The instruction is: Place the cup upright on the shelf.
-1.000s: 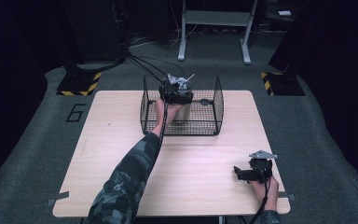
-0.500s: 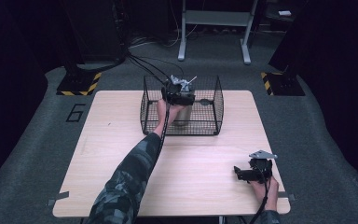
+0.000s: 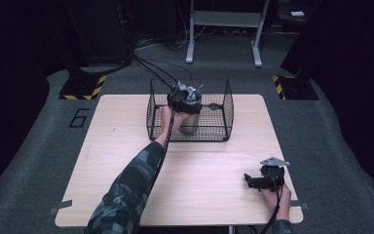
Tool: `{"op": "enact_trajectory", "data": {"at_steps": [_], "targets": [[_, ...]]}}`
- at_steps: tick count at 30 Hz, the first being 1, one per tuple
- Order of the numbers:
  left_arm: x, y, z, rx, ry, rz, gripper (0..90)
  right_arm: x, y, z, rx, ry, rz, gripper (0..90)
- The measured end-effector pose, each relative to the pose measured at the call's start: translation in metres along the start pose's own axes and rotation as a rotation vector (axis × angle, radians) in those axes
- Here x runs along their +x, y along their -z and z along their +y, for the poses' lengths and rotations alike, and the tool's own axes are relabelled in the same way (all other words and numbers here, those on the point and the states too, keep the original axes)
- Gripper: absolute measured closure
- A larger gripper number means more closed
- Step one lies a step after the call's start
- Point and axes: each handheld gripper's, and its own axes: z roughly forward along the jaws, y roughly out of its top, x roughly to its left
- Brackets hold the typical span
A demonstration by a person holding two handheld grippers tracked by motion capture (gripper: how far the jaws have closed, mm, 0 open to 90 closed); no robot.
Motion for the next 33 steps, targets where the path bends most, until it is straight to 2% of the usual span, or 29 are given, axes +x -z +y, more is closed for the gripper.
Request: {"op": "enact_trajectory", "data": {"at_steps": [3, 7, 15, 21, 25, 27, 29, 33], "targets": [[0.001, 0.003, 0.0, 0.024, -0.024, -0.007, 3.6, 0.0, 0.0, 0.0, 0.0, 0.0, 0.0, 0.8], [0.0, 0.005, -0.003, 0.011, -0.018, -0.004, 3.5, 0.0, 0.0, 0.0, 0.002, 0.005, 0.0, 0.8], [-0.001, 0.008, -0.003, 0.02, -0.035, -0.012, 3.3, 0.0, 0.0, 0.0, 0.003, 0.004, 0.001, 0.8], [-0.001, 0.011, -0.003, 0.044, -0.048, -0.016, 2.9, 0.0, 0.0, 0.0, 0.003, 0.004, 0.001, 0.8], [-0.001, 0.015, -0.002, 0.046, -0.061, -0.024, 1.5, 0.0, 0.0, 0.0, 0.002, 0.004, 0.0, 0.8], [-0.002, 0.019, 0.0, 0.031, -0.063, -0.026, 0.2, 0.0, 0.0, 0.0, 0.002, 0.004, 0.001, 0.8], [-0.001, 0.023, 0.001, 0.05, -0.08, -0.031, 0.1, 0.0, 0.0, 0.0, 0.003, 0.004, 0.001, 0.8], [0.001, 0.031, 0.002, 0.051, -0.073, -0.033, 0.0, 0.0, 0.0, 0.0, 0.003, 0.004, 0.001, 0.8]]}}
